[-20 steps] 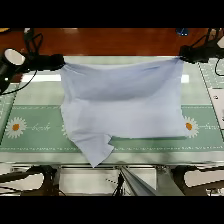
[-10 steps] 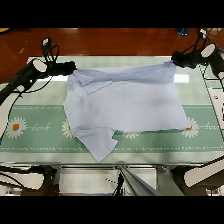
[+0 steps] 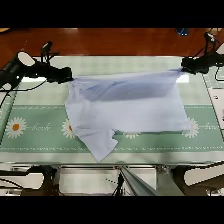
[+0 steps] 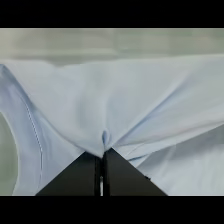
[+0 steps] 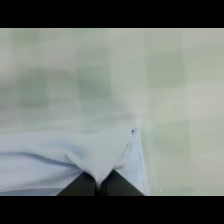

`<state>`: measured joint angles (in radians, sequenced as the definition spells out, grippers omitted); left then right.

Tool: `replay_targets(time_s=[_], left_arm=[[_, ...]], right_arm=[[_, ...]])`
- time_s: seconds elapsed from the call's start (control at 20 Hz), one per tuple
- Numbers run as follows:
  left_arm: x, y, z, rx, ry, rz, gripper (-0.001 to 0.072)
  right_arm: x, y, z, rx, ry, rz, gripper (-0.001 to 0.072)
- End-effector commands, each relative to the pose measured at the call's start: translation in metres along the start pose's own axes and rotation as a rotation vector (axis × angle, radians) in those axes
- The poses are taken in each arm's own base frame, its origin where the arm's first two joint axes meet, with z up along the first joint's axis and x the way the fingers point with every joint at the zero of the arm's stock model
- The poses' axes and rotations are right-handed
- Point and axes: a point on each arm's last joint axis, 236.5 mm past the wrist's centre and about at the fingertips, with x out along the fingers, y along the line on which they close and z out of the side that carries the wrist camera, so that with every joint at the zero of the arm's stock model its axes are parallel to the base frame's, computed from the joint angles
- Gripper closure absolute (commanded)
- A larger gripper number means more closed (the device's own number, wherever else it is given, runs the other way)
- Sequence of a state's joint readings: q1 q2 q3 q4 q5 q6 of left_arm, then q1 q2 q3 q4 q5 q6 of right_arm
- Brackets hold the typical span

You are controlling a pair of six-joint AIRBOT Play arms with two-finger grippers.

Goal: Fold the shirts.

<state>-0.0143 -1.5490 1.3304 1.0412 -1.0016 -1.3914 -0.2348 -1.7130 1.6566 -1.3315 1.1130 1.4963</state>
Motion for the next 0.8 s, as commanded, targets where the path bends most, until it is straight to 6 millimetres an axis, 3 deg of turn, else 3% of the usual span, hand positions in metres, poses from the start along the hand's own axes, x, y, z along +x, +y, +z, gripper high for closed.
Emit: replay_targets(time_s=[0.0, 0.2, 0.4, 0.45, 0.5, 0.55, 0.65, 0.75], left_arm=[[0.004, -0.002, -0.038, -0.002, 0.147, -0.013, 0.0681], [0.030, 0.001, -0.054, -0.012, 0.205, -0.011, 0.0680], [0.029, 0.008, -0.054, -0.031, 0.211, -0.010, 0.0676], [0.027, 0.009, -0.058, -0.036, 0.230, -0.013, 0.0630], [0.022, 0.011, -0.066, -0.044, 0.268, -0.019, 0.0504], [0.016, 0.012, -0.075, -0.054, 0.311, -0.027, 0.0381], [-0.006, 0.017, -0.092, -0.081, 0.394, -0.043, 0.0317], [-0.034, 0.022, -0.091, -0.099, 0.387, -0.048, 0.0316]], right_arm=[[-0.004, -0.014, -0.027, -0.044, 0.115, -0.041, 0.0677], [0.015, 0.006, -0.034, -0.064, 0.144, -0.010, 0.0676], [0.023, 0.006, -0.040, -0.085, 0.170, -0.026, 0.0675], [0.022, -0.002, -0.041, -0.093, 0.177, -0.053, 0.0606], [0.019, -0.010, -0.048, -0.106, 0.207, -0.075, 0.0391], [0.012, -0.019, -0.059, -0.145, 0.263, -0.091, 0.0272], [-0.013, -0.035, -0.078, -0.126, 0.352, -0.110, 0.0269], [-0.056, -0.057, -0.108, -0.097, 0.483, -0.169, 0.0271]])
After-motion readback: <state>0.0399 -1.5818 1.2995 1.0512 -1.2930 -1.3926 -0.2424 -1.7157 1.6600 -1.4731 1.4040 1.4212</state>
